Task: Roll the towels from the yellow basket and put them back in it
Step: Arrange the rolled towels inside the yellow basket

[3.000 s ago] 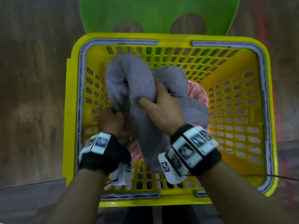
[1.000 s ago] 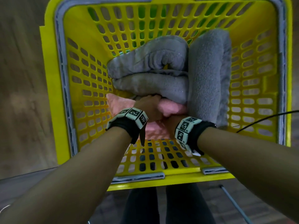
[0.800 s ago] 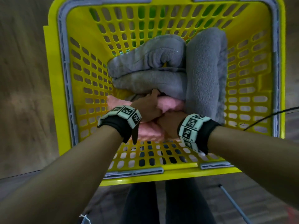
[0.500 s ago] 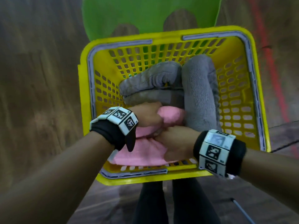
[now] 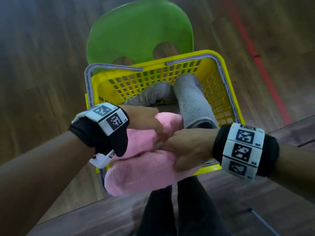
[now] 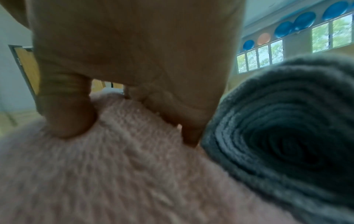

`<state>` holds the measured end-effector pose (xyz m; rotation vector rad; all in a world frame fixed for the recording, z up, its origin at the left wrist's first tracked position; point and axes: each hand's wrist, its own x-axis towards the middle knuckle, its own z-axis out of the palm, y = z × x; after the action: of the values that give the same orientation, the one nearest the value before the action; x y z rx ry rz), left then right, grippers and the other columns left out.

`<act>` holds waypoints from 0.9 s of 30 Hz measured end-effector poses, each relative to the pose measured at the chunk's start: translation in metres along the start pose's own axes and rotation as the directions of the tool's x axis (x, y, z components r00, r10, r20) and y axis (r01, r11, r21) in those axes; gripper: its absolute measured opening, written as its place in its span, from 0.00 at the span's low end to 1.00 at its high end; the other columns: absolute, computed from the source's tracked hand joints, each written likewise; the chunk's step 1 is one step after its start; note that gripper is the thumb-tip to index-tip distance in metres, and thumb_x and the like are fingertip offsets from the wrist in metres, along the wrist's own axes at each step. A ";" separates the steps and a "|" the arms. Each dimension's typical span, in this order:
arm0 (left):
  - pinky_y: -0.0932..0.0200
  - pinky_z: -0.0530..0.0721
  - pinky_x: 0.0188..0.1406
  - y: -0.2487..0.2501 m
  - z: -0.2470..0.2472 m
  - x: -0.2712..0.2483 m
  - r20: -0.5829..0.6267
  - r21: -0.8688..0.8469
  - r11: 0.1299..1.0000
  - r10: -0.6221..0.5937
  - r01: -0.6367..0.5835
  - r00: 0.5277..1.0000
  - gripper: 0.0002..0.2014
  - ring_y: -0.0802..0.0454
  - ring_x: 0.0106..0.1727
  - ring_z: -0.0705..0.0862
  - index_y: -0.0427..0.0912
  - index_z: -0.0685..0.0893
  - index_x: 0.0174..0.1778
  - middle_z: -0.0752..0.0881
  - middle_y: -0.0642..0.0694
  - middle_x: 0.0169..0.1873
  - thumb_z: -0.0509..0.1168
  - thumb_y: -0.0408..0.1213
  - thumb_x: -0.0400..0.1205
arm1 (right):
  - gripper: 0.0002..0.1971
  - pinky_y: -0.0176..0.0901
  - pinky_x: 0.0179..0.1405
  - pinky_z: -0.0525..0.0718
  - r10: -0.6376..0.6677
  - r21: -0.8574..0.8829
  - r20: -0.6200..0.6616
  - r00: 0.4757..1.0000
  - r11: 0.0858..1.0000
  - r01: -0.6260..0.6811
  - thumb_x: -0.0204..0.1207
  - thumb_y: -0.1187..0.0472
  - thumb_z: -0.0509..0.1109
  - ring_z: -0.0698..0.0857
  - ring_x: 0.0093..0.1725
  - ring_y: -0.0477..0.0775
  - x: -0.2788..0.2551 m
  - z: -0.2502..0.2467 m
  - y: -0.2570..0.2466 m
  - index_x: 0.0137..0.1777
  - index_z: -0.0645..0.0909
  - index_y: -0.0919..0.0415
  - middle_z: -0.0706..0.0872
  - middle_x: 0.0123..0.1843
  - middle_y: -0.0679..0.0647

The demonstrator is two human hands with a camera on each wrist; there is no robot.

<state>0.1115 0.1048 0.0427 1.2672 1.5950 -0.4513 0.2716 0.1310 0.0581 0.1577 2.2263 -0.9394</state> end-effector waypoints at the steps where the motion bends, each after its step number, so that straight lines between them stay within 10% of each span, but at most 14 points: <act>1: 0.57 0.74 0.45 0.007 0.000 -0.002 0.001 -0.006 1.000 0.020 -0.020 1.000 0.22 0.48 0.56 0.78 0.44 0.74 0.65 0.78 0.49 0.55 0.66 0.49 0.78 | 0.17 0.41 0.43 0.77 0.012 0.016 0.011 1.000 1.000 -0.012 0.65 0.58 0.69 0.80 0.42 0.56 -0.007 -0.003 0.002 0.56 0.80 0.53 0.82 0.41 0.51; 8: 0.55 0.74 0.54 0.033 0.014 -0.023 -0.055 -0.096 0.995 0.017 -0.022 0.998 0.24 0.44 0.63 0.78 0.37 0.75 0.66 0.80 0.43 0.63 0.66 0.49 0.79 | 0.13 0.37 0.31 0.72 0.115 0.116 -0.022 0.993 0.987 -0.112 0.65 0.65 0.68 0.79 0.40 0.50 -0.065 -0.004 0.000 0.47 0.79 0.48 0.81 0.36 0.47; 12: 0.57 0.71 0.51 0.032 0.038 -0.042 -0.098 -0.146 0.989 -0.043 0.029 0.994 0.24 0.43 0.66 0.77 0.38 0.75 0.66 0.78 0.40 0.67 0.65 0.51 0.79 | 0.18 0.44 0.42 0.78 0.129 0.064 -0.072 0.989 0.990 -0.124 0.63 0.67 0.66 0.83 0.47 0.55 -0.075 0.018 -0.010 0.52 0.81 0.48 0.87 0.45 0.51; 27: 0.56 0.75 0.62 0.028 0.031 -0.103 -0.108 -0.493 0.870 -0.087 0.022 0.990 0.26 0.47 0.61 0.79 0.39 0.82 0.62 0.81 0.46 0.61 0.70 0.51 0.73 | 0.19 0.52 0.46 0.81 -0.073 0.129 -0.358 0.931 0.984 0.126 0.53 0.71 0.62 0.79 0.42 0.42 -0.108 0.042 -0.037 0.40 0.73 0.46 0.79 0.36 0.38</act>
<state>0.1446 0.0389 0.1263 0.8722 1.7156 0.0148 0.3619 0.0921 0.1296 0.3052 2.5074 -1.2151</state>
